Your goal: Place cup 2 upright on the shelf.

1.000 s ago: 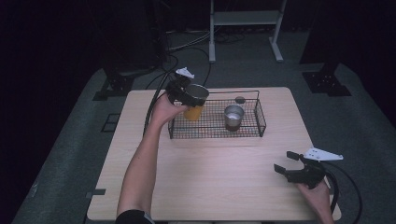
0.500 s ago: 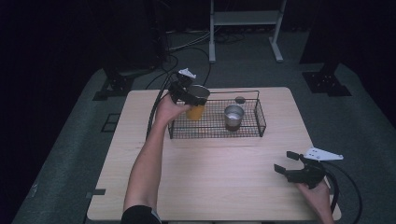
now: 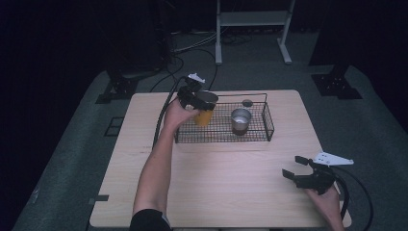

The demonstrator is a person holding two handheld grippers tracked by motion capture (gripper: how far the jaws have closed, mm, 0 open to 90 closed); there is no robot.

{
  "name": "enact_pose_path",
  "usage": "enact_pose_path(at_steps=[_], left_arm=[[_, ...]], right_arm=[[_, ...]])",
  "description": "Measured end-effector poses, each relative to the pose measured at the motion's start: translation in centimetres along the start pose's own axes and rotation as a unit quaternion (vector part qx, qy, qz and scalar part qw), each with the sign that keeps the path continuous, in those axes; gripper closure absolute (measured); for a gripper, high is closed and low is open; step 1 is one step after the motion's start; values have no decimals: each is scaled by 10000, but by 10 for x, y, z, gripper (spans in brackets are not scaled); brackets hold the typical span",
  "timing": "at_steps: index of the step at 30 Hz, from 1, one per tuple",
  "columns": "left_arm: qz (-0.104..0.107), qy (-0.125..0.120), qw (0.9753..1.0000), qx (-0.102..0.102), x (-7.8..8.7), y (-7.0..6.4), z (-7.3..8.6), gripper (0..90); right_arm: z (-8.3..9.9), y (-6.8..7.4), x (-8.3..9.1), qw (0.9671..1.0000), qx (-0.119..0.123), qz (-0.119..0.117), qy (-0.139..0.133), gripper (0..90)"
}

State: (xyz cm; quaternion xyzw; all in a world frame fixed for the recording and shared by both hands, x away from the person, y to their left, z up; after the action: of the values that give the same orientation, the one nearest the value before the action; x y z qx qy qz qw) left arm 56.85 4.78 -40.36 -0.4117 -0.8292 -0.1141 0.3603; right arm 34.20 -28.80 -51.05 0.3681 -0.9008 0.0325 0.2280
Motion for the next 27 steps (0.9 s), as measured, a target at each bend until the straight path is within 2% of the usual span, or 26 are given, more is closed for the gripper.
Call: enact_pose_path(at_steps=[19, 27], left_arm=[[-82, 36, 9998, 195, -18, 5, 12, 119], [-58, 129, 9996, 251, -28, 3, 16, 119]], right_arm=[[0, -1, 2, 10000, 10, 24, -19, 125], [-1, -1, 3, 10000, 8, 23, -30, 126]])
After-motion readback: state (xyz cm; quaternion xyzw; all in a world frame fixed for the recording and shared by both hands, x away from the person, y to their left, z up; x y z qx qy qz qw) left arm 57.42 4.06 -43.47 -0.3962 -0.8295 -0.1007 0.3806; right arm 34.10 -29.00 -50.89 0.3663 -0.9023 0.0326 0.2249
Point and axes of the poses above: each handheld gripper's, and its own axes: x roughly backward along the jaws, z roughly out of its underside, y roughly to its left, the point moved 7 cm from there along -x, roughly forward along the jaws, and after that the axes turned 5 degrees about x, right-handed, at the moved point
